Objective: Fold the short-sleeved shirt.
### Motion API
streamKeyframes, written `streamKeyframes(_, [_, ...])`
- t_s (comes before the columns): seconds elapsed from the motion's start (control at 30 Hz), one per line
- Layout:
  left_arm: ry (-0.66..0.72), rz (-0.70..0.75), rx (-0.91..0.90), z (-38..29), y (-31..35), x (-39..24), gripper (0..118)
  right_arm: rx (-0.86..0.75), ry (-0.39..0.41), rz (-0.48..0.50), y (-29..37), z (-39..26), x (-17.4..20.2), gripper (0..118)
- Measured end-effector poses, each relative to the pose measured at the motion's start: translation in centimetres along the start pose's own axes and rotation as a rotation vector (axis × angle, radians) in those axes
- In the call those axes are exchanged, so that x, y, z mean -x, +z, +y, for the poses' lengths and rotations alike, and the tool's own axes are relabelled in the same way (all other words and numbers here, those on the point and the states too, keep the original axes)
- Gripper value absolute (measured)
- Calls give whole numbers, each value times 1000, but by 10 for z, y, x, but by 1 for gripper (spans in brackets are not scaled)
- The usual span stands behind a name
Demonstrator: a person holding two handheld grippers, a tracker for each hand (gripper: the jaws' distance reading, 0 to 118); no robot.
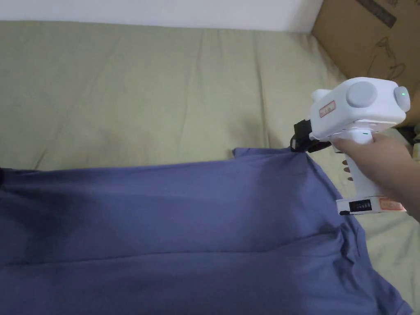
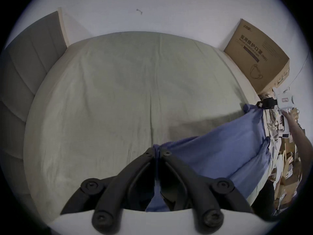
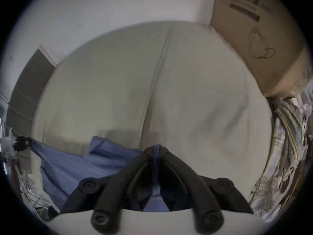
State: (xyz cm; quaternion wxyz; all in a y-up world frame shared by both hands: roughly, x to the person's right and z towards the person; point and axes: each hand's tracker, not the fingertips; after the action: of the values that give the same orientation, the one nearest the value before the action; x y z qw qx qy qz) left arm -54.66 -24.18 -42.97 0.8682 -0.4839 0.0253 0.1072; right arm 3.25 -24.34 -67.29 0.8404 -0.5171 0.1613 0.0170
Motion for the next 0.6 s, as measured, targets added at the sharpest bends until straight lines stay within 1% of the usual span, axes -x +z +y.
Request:
streamKeyframes(0.13, [30,-44,-52,-22,39,5,3,-115,-74,50,75,-30,-22,7])
streamKeyframes(0.17, [38,-64,-69,-31,52,3,3,-134,-109,81,97,-43,-28,7])
streamKeyframes(0.2, [46,-96,-77,-40,64,4,3,-134,-132,132,115,-57,-34,7])
streamKeyframes(0.33, [8,-115,-81,-80,101,-1,3,-125,-129,157,166,-125,-44,7])
streamKeyframes(0.4, [-7,-127,-68,-107,111,-3,3,-121,-145,178,176,-167,-51,7])
streamKeyframes(0.47, [-13,-137,-37,-135,113,-5,3,-91,-170,189,172,-203,-56,7])
streamKeyframes(0.6, [13,-159,23,-190,98,-9,3,-2,-196,135,132,-260,-60,7])
